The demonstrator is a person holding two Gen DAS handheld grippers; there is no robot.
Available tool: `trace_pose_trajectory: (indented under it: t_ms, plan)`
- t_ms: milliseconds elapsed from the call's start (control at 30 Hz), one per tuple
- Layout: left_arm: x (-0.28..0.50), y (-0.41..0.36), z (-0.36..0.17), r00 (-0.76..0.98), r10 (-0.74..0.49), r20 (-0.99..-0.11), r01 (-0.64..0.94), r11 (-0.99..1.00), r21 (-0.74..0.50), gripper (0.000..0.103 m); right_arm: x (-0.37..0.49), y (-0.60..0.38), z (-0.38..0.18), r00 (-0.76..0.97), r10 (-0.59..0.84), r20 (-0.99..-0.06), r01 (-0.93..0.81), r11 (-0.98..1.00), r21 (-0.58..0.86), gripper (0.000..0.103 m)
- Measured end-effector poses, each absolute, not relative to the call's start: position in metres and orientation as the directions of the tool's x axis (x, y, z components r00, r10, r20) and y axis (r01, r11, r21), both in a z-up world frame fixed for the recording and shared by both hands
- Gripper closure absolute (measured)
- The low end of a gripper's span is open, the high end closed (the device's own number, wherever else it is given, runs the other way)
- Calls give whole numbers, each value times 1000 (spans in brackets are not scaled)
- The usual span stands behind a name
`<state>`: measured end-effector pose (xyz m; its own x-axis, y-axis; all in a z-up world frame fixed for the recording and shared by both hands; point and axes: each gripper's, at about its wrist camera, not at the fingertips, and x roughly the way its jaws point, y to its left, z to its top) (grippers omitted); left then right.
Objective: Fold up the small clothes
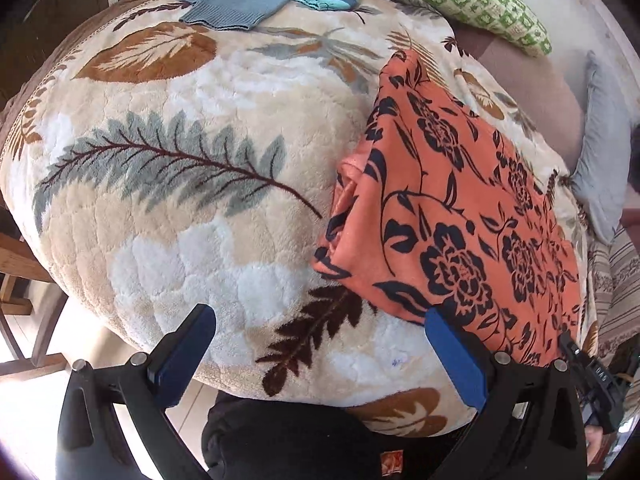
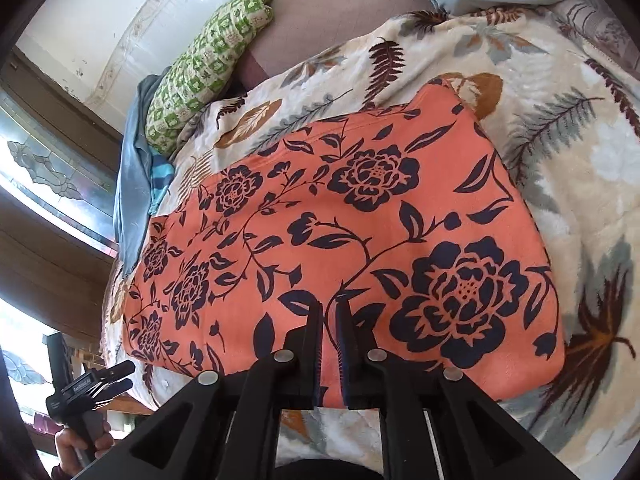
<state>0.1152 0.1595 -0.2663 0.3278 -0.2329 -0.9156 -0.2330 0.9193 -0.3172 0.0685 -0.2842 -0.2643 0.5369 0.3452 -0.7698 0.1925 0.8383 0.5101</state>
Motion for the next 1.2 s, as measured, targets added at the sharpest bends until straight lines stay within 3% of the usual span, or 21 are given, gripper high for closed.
trace_pose_trajectory:
  t_ms: [67, 267, 300, 333, 367, 400, 533, 667, 767, 833, 900, 967, 1200]
  plan:
    - [123, 155, -270, 318, -265, -910, -230, 910, -345, 0, 70, -279, -280, 503, 336, -796, 191, 855, 482, 93]
    - [137, 151, -284, 342, -288, -894, -313, 863, -397, 0, 65, -281, -291, 548, 348, -761, 158, 850, 503, 95]
    - [136, 151, -281, 369, -299, -880, -312, 852, -421, 4, 65, -280, -290, 549, 345, -762, 153, 854, 497, 95]
    - [136, 152, -277, 398, -315, -862, -301, 842, -447, 11, 65, -279, -290, 551, 342, -761, 146, 859, 491, 95]
    - [139, 150, -274, 411, -325, -852, -289, 840, -459, 37, 65, -279, -291, 554, 340, -760, 141, 861, 488, 95]
    - [142, 148, -271, 405, -322, -856, -281, 847, -451, 50, 64, -279, -291, 557, 339, -758, 138, 862, 488, 95]
    - [143, 146, -273, 398, -295, -869, -273, 866, -419, 49, 64, -280, -293, 565, 348, -749, 139, 854, 501, 95]
    - [138, 153, -282, 432, -362, -826, -307, 802, -512, 28, 64, -282, -293, 567, 357, -742, 131, 851, 509, 95]
    - [139, 143, -280, 441, -342, -830, -277, 828, -488, 27, 63, -282, -293, 569, 357, -741, 130, 850, 510, 95]
    - [141, 137, -280, 454, -304, -838, -269, 849, -454, 37, 63, -282, -293, 569, 357, -741, 130, 850, 510, 95]
    - [140, 139, -280, 466, -266, -844, -285, 858, -427, 64, 61, -282, -293, 572, 358, -738, 126, 851, 510, 95]
    - [138, 143, -278, 489, -277, -827, -280, 848, -450, 80, 61, -283, -294, 574, 362, -734, 122, 849, 514, 95]
    - [136, 120, -235, 558, -264, -787, -147, 902, -407, 86, 58, -284, -295, 582, 378, -720, 113, 839, 532, 95]
